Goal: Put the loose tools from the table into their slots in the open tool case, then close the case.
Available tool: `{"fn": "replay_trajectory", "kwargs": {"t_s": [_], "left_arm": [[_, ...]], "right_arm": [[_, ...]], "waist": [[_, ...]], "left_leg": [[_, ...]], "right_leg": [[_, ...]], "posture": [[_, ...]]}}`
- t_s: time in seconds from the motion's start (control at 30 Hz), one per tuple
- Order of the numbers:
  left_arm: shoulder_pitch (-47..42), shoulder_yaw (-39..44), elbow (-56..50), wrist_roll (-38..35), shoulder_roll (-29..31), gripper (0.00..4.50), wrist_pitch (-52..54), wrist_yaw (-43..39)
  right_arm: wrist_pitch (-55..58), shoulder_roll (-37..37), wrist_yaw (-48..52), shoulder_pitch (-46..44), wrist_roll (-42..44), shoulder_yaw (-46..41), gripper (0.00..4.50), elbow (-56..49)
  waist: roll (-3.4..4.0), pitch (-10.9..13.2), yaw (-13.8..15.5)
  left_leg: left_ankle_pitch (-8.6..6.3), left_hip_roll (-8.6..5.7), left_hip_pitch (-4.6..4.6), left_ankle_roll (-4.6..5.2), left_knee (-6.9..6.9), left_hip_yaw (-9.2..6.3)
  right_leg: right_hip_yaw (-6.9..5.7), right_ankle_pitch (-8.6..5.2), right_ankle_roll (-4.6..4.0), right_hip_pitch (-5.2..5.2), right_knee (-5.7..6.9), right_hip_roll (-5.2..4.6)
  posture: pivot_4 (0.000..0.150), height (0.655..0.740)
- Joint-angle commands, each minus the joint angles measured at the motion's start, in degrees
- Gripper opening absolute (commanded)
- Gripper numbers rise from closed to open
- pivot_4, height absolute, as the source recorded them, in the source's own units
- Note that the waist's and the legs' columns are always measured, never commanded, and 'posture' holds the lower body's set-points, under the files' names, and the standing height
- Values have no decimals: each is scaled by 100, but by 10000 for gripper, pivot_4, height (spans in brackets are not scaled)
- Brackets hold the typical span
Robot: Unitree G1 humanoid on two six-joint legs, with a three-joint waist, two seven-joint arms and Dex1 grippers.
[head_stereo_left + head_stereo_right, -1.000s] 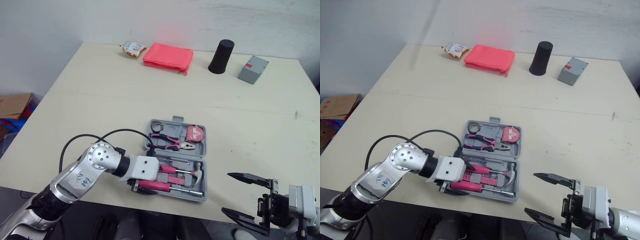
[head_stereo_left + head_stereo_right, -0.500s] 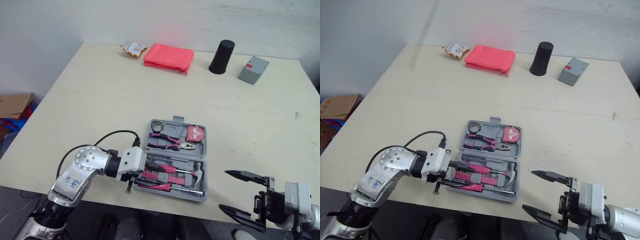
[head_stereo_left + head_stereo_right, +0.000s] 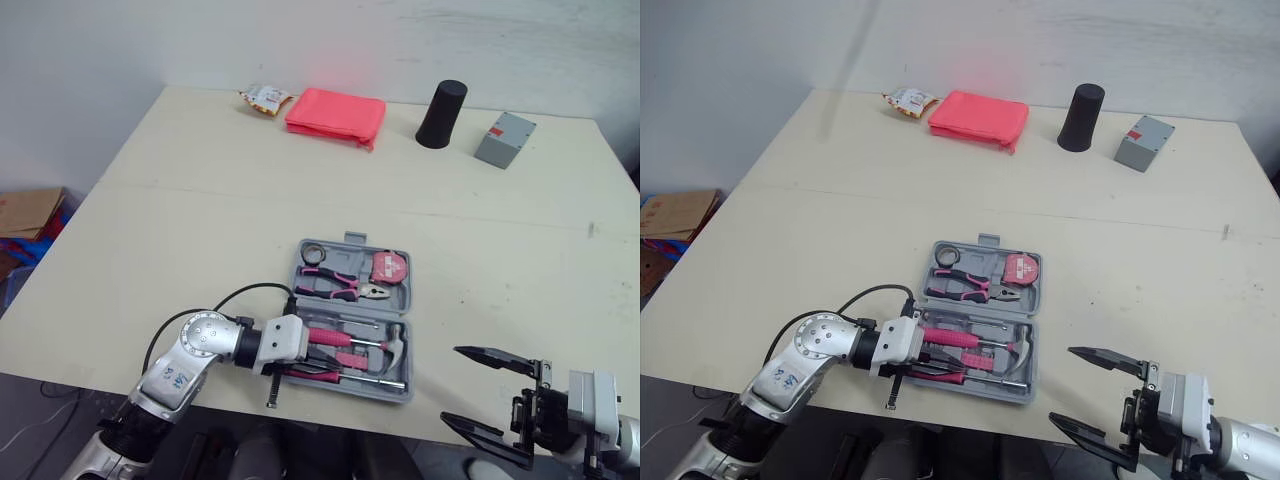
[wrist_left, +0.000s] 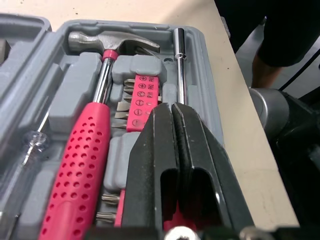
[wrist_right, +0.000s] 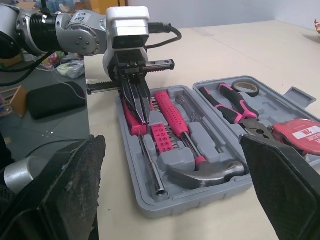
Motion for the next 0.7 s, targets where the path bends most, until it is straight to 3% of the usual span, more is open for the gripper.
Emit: {"fn": "replay_trajectory", "kwargs": {"t_s": [0.03,0.23,0.4,0.5,0.7], "left_arm": [[61,-221,154,258,24,246,-147,-50],[226,-414,181,453,60,246,-545,-13],[280,-450,417,709,155,246,-262,204],[309,-424,480,668,154,246,108,299],[343,-587,705,907,106,246,582,570]], "right_arm": [[-80,-31,-49,4,42,-176,45000,-57],[26,-78,-186,49,71,-237,45000,-170],[61,-98,-251,34,83,-221,45000,-201],[71,-109,-299,14,89,-208,45000,-222],[141,-114,-442,-67,54,-139,45000,-316]], "waist": [[0,0,2],[6,-7,0],[11,-13,1],[24,-41,-6],[50,-115,0]], "left_leg": [[0,0,0,0,0,0],[0,0,7,0,-1,0],[-1,-1,18,2,-1,0],[-17,2,95,3,-21,2],[-20,2,95,4,-27,7]], "right_leg": [[0,0,0,0,0,0],[0,0,0,8,0,0],[0,0,0,20,-2,-4],[-2,-4,-7,98,-26,-7],[-5,-8,-15,103,-28,-16]], "posture": [[1500,7400],[1500,7400],[1500,7400],[1500,7400],[1500,7400]]}}
